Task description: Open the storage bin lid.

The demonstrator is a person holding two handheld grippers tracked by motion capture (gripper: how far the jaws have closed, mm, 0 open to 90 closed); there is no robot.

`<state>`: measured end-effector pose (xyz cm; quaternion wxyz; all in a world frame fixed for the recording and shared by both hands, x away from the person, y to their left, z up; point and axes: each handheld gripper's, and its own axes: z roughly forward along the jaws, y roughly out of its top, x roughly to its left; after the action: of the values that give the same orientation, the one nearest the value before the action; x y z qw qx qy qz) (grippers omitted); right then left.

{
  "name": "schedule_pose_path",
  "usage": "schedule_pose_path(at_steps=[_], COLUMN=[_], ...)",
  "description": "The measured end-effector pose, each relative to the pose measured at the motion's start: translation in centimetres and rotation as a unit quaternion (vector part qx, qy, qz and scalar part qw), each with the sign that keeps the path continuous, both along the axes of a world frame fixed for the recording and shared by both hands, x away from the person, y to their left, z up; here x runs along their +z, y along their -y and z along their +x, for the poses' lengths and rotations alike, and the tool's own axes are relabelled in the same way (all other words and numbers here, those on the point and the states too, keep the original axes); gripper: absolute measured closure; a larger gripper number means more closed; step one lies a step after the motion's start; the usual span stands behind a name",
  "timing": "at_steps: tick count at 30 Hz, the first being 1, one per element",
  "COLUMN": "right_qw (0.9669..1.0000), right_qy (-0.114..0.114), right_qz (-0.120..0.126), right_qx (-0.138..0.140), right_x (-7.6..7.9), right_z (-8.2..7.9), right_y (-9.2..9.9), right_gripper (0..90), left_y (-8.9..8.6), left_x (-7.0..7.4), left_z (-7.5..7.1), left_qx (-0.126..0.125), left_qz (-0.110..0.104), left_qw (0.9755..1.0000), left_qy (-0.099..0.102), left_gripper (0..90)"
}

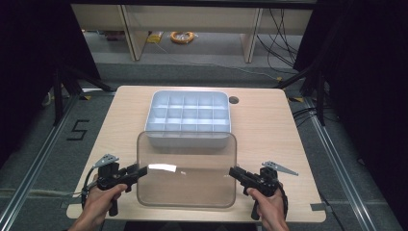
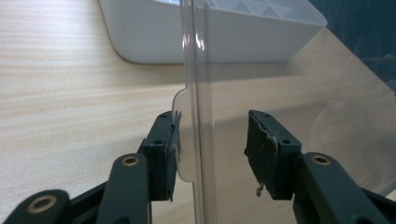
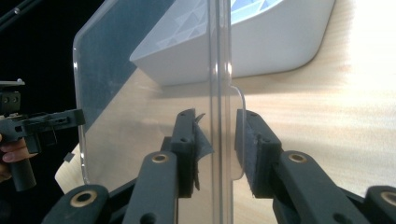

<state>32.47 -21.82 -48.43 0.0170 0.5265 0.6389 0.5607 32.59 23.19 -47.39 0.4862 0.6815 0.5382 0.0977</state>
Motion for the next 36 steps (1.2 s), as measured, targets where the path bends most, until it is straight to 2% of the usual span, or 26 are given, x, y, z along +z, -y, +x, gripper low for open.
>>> schedule_pose_path(at_steps=[1, 3, 4, 6, 8, 9, 11, 12, 15, 20, 21, 22, 23, 25, 26, 28, 30, 31, 32, 36], right_qw=[1.0000, 1.0000, 0.9999, 0.9999, 0.9999, 0.9997, 0.9998, 0.9996, 0.9994, 0.9991, 0.9990, 0.9989, 0.9987, 0.9983, 0.9988, 0.9981, 0.9981, 0.9977, 0.9979, 0.9979], right_qy=[-0.005, -0.003, -0.015, -0.012, -0.012, -0.024, -0.021, -0.029, -0.033, -0.041, -0.043, -0.045, -0.047, -0.057, -0.044, -0.057, -0.056, -0.063, -0.057, -0.049], right_qz=[0.006, -0.004, 0.001, 0.007, -0.001, 0.002, -0.002, 0.001, -0.004, -0.011, -0.014, -0.015, -0.020, -0.014, -0.021, -0.022, -0.025, -0.023, -0.032, -0.042], right_qx=[0.001, 0.004, -0.001, 0.001, 0.002, 0.001, 0.002, -0.001, -0.006, -0.005, -0.006, -0.006, -0.008, -0.003, -0.001, -0.003, -0.004, -0.006, 0.002, 0.003], right_x=[0.0, -0.3, -0.2, -0.2, -0.6, -0.6, -0.8, -0.8, -1.1, -1.3, -1.3, -1.4, -1.5, -1.4, -1.7, -1.6, -1.8, -1.8, -2.0, -2.4], right_z=[0.0, 0.0, -0.1, -0.1, 0.1, 0.0, 0.1, 0.1, 0.2, 0.3, 0.4, 0.4, 0.4, 0.3, 0.4, 0.4, 0.4, 0.4, 0.5, 0.7], right_y=[-0.1, 0.1, -0.1, 0.0, 0.1, 0.1, 0.1, 0.0, 0.0, 0.0, 0.0, 0.0, -0.1, -0.1, 0.0, -0.2, -0.2, -0.3, -0.1, -0.1], right_gripper=[69.6, 69.6, 69.6, 69.5, 69.6, 69.5, 69.4, 69.3, 67.9, 66.2, 65.9, 65.5, 65.5, 65.2, 65.2, 64.7, 64.2, 63.8, 63.6, 63.0], left_y=[-0.1, -0.1, -0.1, -0.1, -0.2, -0.1, -0.1, -0.1, 0.0, 0.1, 0.0, -0.2, 0.0, -0.1, -0.2, -0.2, -0.2, -0.2, -0.2, -0.3], left_x=[-0.1, -0.3, -0.4, -0.4, -0.5, -0.6, -0.7, -0.9, -1.1, -1.4, -1.5, -1.5, -1.6, -1.8, -1.8, -2.0, -2.1, -2.2, -2.2, -2.4], left_z=[0.0, 0.1, 0.1, 0.1, 0.1, 0.1, 0.1, 0.1, 0.1, 0.2, 0.3, 0.3, 0.3, 0.4, 0.4, 0.5, 0.6, 0.6, 0.6, 0.7], left_qx=[-0.004, -0.005, -0.005, -0.009, -0.010, -0.006, -0.011, -0.011, -0.020, -0.019, -0.026, -0.036, -0.028, -0.030, -0.031, -0.034, -0.035, -0.033, -0.033, -0.035], left_qz=[0.002, -0.003, -0.003, 0.000, 0.001, 0.001, -0.001, -0.003, 0.000, 0.002, 0.003, 0.014, 0.002, 0.000, -0.001, -0.001, -0.001, -0.001, -0.001, 0.000], left_qw=[1.0000, 0.9999, 0.9999, 0.9999, 0.9998, 0.9999, 0.9998, 0.9998, 0.9995, 0.9993, 0.9990, 0.9985, 0.9988, 0.9985, 0.9984, 0.9981, 0.9980, 0.9978, 0.9978, 0.9973], left_qy=[-0.009, -0.011, -0.012, -0.014, -0.015, -0.014, -0.018, -0.019, -0.026, -0.031, -0.035, -0.040, -0.040, -0.047, -0.048, -0.052, -0.053, -0.058, -0.058, -0.065], left_gripper=[54.3, 54.4, 54.3, 54.3, 54.3, 54.3, 54.1, 54.1, 54.1, 53.6, 53.6, 53.5, 53.4, 53.2, 53.2, 53.0, 53.0, 52.9, 52.8, 52.5])
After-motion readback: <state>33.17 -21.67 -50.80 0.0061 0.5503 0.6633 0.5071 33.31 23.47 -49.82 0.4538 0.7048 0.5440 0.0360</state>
